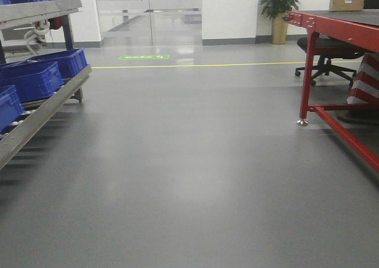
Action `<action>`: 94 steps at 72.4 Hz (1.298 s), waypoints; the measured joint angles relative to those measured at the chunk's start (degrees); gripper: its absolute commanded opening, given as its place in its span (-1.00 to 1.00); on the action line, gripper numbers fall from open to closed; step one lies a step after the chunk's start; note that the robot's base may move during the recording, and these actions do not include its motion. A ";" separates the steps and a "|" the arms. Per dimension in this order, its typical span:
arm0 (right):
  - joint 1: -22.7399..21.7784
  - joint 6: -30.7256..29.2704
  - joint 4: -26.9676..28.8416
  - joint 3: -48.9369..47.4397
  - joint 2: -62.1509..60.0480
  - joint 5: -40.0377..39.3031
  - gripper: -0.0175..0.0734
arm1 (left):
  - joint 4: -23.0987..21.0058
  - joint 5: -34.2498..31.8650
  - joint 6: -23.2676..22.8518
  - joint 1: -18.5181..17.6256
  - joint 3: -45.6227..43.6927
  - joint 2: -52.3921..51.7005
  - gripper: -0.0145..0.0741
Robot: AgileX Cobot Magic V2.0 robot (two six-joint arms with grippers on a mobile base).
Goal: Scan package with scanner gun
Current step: 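Drive the base forward and turn toward the red-framed table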
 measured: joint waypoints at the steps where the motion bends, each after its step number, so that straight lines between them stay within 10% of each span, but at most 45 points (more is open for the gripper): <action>1: 0.00 0.00 0.00 0.00 0.00 0.00 -0.98 | 0.00 0.00 0.00 0.00 0.00 0.00 -0.92; 94: 0.00 0.00 0.00 0.00 0.00 0.00 -0.98 | 0.00 0.00 0.00 0.00 0.00 0.00 -0.92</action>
